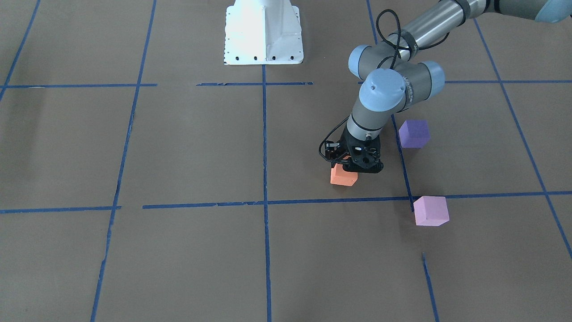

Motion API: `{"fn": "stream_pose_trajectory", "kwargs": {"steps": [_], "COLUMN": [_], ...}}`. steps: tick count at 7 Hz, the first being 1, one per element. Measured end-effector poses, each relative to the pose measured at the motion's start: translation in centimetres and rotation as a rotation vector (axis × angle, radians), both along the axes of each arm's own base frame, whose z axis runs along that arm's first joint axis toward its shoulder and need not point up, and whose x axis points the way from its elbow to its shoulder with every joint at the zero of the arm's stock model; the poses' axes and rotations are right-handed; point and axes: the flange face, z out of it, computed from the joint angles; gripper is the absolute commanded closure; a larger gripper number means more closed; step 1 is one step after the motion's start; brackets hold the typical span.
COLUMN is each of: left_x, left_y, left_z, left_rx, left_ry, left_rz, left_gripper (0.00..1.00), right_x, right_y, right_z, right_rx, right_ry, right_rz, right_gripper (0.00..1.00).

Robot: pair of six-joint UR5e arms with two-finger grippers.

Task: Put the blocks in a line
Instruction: 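Carry the orange cube with the left gripper between the pink and purple cubes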

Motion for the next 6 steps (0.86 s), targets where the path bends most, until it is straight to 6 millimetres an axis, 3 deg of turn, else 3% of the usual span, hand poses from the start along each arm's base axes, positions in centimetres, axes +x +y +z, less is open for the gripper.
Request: {"fn": "stream_pose_trajectory", "kwargs": {"steps": [1,2,3,4,5,6], "left_x": [-4.1,-8.5,-11.5,-12.8,-13.0,-12.8], "left_y": [-0.4,-0.6,-0.4,-0.1,0.2,0.4], "left_z": [2.8,7.3,11.2,13.4,14.0,14.2], "left_rx": [-0.009,-0.008,-0.01,-0.018,-0.032,-0.054], "left_ry": [-0.012,-0.054,-0.095,-0.118,-0.115,-0.097], "left_rz": [-0.006,0.002,0.016,0.026,0.04,0.059], "left_gripper": [0.81,0.79,0.75,0.75,0.12,0.0], "right_x": [0.0,0.0,0.0,0.0,0.0,0.0], "right_y": [0.0,0.0,0.0,0.0,0.0,0.0], "right_z": [0.0,0.0,0.0,0.0,0.0,0.0], "right_rx": [0.0,0.0,0.001,0.0,0.0,0.0], "right_ry": [0.0,0.0,0.0,0.0,0.0,0.0], "right_rz": [0.0,0.0,0.0,0.0,0.0,0.0], "right_gripper": [0.0,0.0,0.0,0.0,0.0,0.0]}}
